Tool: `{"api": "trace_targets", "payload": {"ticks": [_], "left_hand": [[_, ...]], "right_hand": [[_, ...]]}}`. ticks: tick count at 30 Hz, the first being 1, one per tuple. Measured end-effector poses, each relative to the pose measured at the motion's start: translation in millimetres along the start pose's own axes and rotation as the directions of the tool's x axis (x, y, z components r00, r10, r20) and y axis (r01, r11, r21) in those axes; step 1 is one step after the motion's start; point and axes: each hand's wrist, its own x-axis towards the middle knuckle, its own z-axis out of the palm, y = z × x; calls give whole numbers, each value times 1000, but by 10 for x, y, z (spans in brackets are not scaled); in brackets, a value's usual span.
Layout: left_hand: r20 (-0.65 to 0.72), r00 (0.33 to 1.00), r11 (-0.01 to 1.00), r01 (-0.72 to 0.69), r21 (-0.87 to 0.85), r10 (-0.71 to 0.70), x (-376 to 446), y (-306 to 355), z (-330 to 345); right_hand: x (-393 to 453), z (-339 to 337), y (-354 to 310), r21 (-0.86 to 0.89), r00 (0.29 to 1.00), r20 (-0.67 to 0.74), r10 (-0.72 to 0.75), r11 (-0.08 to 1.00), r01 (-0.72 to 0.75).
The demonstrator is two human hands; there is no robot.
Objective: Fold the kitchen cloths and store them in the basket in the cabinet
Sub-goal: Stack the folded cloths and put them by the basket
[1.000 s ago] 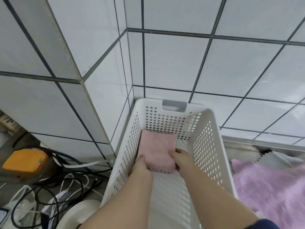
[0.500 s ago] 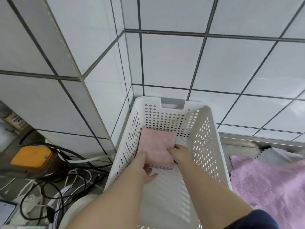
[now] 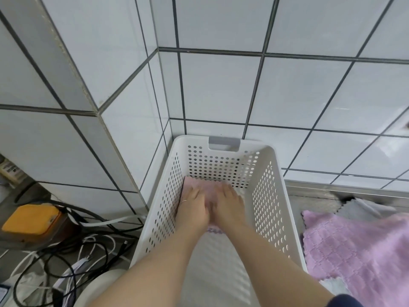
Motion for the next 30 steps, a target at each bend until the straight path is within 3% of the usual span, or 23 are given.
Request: {"api": "trace_targets", "payload": {"ticks": [5, 9, 14, 17, 21, 26, 30], "left_hand": [[197, 980, 929, -98, 356, 28, 148, -131, 210], [243, 970, 914, -93, 395, -6, 271, -229, 284], [236, 972, 914, -82, 398, -16, 332, -310, 409], [250, 968, 914, -72, 398, -33, 342, -303, 413], [245, 969, 948, -41, 315, -40, 393, -173, 258], [150, 986, 993, 55, 104, -71, 387, 85, -247], [84, 996, 999, 16, -42, -12, 186, 384, -534]], "right_hand": [[15, 214, 80, -183, 981, 143, -128, 971, 154], [93, 348, 178, -196, 976, 166, -138, 966, 170], [152, 515, 270, -145, 994, 92, -61, 987, 74], [176, 506, 266, -151, 991, 126, -46, 986, 65], [280, 246, 142, -163, 978, 203, -45, 983, 79], [277, -369, 19, -125, 990, 141, -27, 991, 45], [36, -800, -69, -45, 993, 88, -80, 995, 84]]}}
